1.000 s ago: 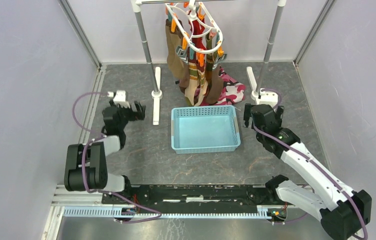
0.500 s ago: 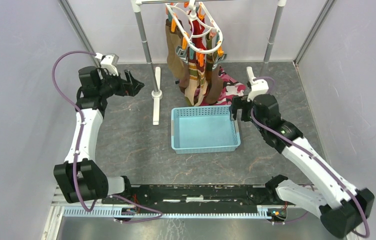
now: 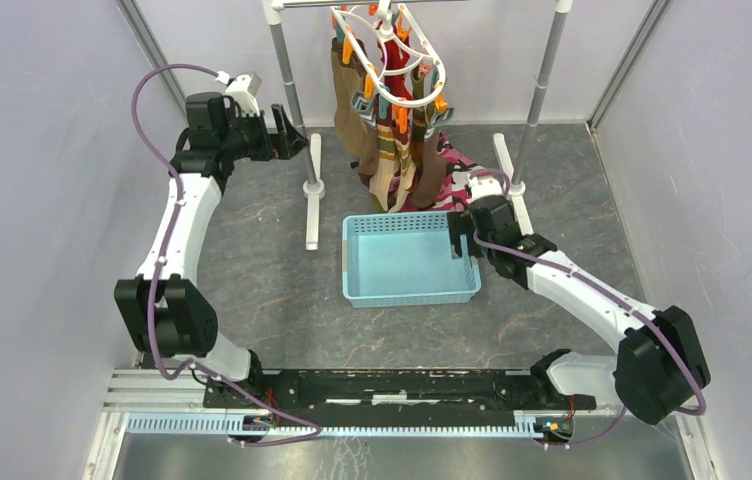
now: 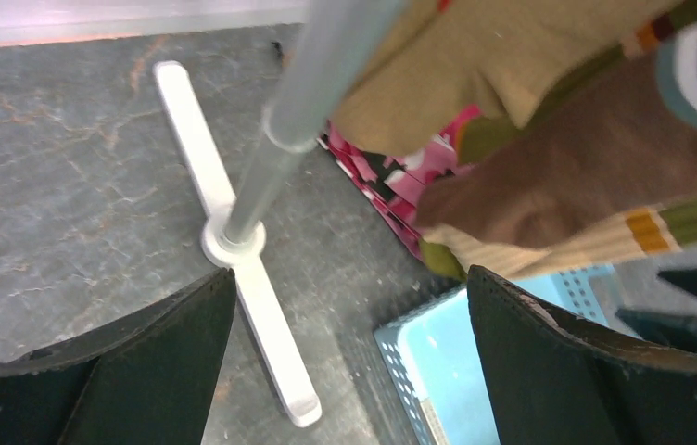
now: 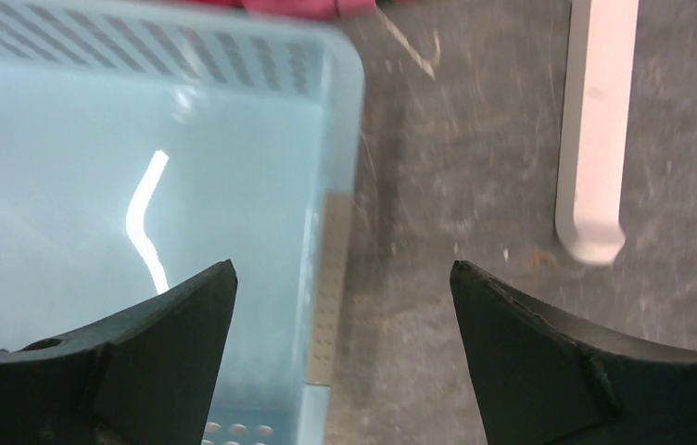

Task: Remove the socks clipped to the hanger

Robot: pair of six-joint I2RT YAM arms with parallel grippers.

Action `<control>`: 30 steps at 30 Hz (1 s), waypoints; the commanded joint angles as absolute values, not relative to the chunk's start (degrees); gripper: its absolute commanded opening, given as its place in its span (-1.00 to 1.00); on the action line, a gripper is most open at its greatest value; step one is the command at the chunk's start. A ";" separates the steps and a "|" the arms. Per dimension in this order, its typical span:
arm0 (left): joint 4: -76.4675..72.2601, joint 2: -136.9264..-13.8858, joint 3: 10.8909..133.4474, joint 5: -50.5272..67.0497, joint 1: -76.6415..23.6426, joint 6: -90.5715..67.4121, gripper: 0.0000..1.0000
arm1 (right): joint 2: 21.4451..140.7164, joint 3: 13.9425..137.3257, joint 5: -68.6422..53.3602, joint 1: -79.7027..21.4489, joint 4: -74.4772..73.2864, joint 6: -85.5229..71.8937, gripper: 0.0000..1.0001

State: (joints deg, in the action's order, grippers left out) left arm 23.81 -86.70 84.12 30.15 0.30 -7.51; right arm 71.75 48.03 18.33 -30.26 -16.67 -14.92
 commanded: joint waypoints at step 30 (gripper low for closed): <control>35.76 -75.18 83.05 39.88 -3.71 -7.45 1.00 | 83.52 73.68 9.50 -29.18 -0.44 -12.13 0.96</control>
State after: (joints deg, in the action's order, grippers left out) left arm 33.01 -77.80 84.51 36.38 -3.73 -8.01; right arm 81.58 72.60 13.56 -29.19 -5.63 -12.73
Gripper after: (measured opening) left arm 0.994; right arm 0.979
